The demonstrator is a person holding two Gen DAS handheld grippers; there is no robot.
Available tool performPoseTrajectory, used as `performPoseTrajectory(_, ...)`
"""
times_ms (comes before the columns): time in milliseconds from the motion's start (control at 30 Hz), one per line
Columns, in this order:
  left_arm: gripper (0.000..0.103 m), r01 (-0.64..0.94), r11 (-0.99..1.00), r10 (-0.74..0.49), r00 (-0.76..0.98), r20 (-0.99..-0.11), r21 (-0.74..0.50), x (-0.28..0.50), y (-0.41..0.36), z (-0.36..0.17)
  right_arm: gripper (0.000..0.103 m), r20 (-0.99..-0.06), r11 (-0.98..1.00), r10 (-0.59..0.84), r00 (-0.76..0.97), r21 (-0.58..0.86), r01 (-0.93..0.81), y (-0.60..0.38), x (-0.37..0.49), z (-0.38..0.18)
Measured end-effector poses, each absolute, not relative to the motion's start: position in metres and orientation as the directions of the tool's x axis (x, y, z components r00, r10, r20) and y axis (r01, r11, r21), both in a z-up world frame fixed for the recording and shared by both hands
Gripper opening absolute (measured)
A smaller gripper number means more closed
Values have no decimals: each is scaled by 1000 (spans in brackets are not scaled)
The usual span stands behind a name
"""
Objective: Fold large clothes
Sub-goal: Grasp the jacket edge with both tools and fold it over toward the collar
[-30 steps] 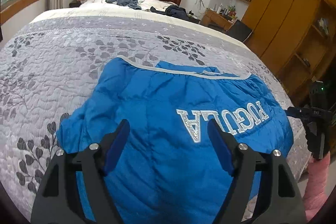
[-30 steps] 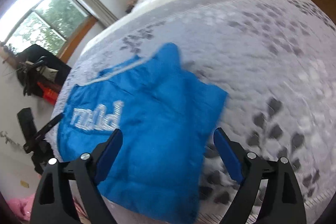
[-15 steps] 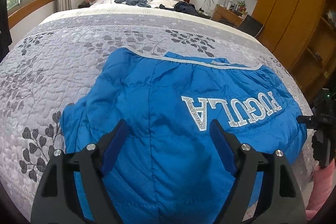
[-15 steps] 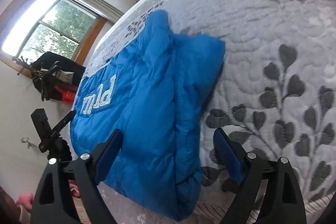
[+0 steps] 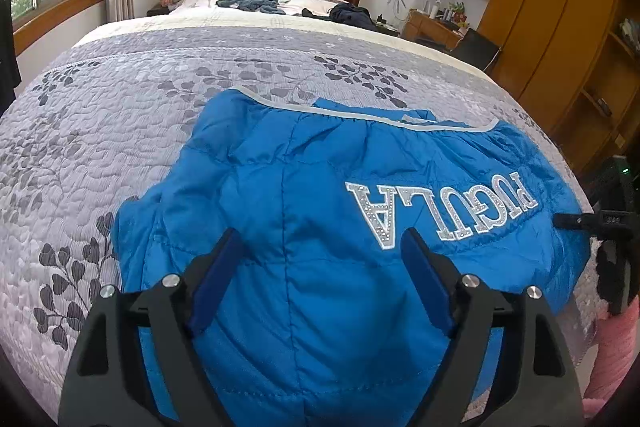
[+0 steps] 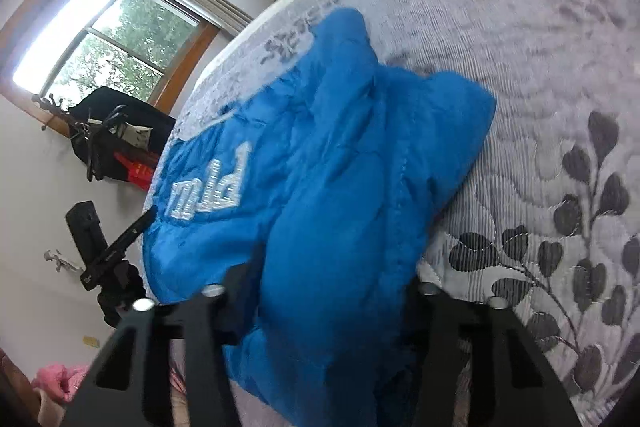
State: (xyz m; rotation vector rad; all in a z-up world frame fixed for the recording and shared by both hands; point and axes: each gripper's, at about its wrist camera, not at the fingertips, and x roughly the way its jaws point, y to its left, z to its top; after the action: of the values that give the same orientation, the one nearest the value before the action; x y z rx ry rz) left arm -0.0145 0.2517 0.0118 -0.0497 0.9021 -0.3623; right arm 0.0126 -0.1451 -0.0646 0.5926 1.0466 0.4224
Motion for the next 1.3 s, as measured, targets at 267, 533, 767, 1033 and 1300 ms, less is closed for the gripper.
performPoseTrajectory(267,82,293,937,-330,562,-759,-190,-13,253,10,41,-674,775,578,460,630,-50,-144,8,-61)
performPoseTrajectory(533,84,310,935,-329,564,-757,-175,-11,249,5,43,-629,705,631,454,709,2,-164,5,-88)
performPoseTrajectory(767,86,327,928,-343,565,-750,-178,-9,250,3,35,-666,746,574,477,665,31,-156,1,-63)
performPoseTrajectory(1033,88,338,921,-363,560,-745,-194,-8,254,4,31,-708,845,484,514,531,-65,-104,4,20)
performPoseTrajectory(1300,88,352,894,-439,562,-701,-278,-20,285,33,31,-784,916,393,480,291,-275,15,25,89)
